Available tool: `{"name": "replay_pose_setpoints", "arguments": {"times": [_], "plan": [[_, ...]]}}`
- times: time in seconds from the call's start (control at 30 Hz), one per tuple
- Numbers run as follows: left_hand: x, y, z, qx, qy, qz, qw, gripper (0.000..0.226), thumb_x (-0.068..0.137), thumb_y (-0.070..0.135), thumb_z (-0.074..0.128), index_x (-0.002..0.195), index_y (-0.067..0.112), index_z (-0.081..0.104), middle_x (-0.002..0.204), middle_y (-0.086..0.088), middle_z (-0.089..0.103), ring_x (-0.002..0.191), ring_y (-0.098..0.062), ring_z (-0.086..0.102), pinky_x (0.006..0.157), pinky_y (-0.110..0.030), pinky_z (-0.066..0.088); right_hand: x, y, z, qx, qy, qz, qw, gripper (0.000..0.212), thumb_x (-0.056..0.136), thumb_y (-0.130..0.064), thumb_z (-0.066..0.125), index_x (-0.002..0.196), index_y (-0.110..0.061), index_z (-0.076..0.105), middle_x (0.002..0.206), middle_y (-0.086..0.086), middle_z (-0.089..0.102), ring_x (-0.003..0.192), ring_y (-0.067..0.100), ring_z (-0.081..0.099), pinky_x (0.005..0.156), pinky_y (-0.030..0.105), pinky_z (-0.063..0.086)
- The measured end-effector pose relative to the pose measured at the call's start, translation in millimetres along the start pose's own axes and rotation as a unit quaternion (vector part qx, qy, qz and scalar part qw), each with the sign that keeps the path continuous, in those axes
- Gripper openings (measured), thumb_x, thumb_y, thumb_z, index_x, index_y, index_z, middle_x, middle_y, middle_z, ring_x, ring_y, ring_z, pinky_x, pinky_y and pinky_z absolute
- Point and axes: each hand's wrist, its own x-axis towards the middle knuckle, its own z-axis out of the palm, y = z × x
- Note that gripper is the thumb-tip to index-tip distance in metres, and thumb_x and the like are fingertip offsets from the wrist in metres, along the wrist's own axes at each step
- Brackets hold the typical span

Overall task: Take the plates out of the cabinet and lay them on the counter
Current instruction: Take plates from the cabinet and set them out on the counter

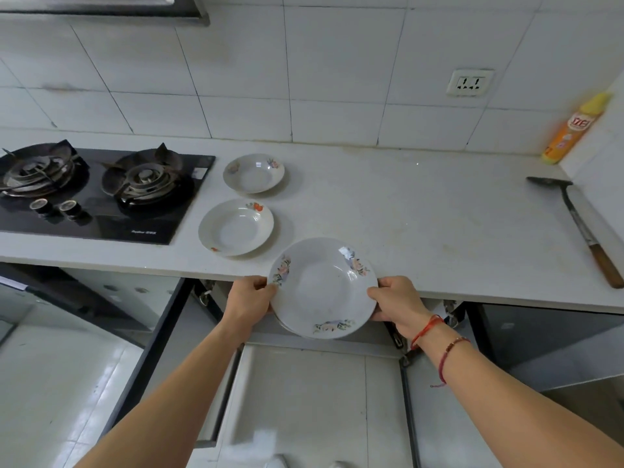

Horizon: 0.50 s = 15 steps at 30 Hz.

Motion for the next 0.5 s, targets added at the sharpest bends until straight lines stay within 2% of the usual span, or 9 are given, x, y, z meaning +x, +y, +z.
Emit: {"name": "replay_pose_setpoints", "arguments": {"times": [0.2,0.33,0.5], "plan": [[25,15,12,0.006,-0.006,0.009,1.000,0.022,0.090,0.005,0.061,0.074,0.018,0.071,0.083,-0.001,0.074,0.081,-0.022,0.071,0.077,-0.039,0.060,27,-14,-6,-0.004,0.005,0.005,1.000,0.022,0.086,0.009,0.053,0.084,-0.005,0.070,0.090,0.018,0.074,0.086,0.033,0.072,0.071,0.050,0.061],[54,22,15,0.020,-0.010,-0.003,1.000,0.018,0.089,0.006,0.061,0.078,0.017,0.070,0.089,-0.005,0.075,0.082,-0.024,0.072,0.075,-0.042,0.061,54,-25,-3,-0.021,0.009,0.001,1.000,0.022,0.086,0.008,0.053,0.083,-0.005,0.070,0.090,0.018,0.074,0.084,0.033,0.073,0.073,0.054,0.061],[103,35,16,0.044,-0.021,-0.003,0.999,0.009,0.090,0.008,0.064,0.086,0.012,0.071,0.085,0.001,0.072,0.079,-0.018,0.071,0.058,-0.023,0.057,94,-40,7,-0.041,0.021,0.003,0.999,0.022,0.086,0.007,0.053,0.084,-0.005,0.071,0.091,0.016,0.074,0.085,0.030,0.072,0.073,0.050,0.061]]}}
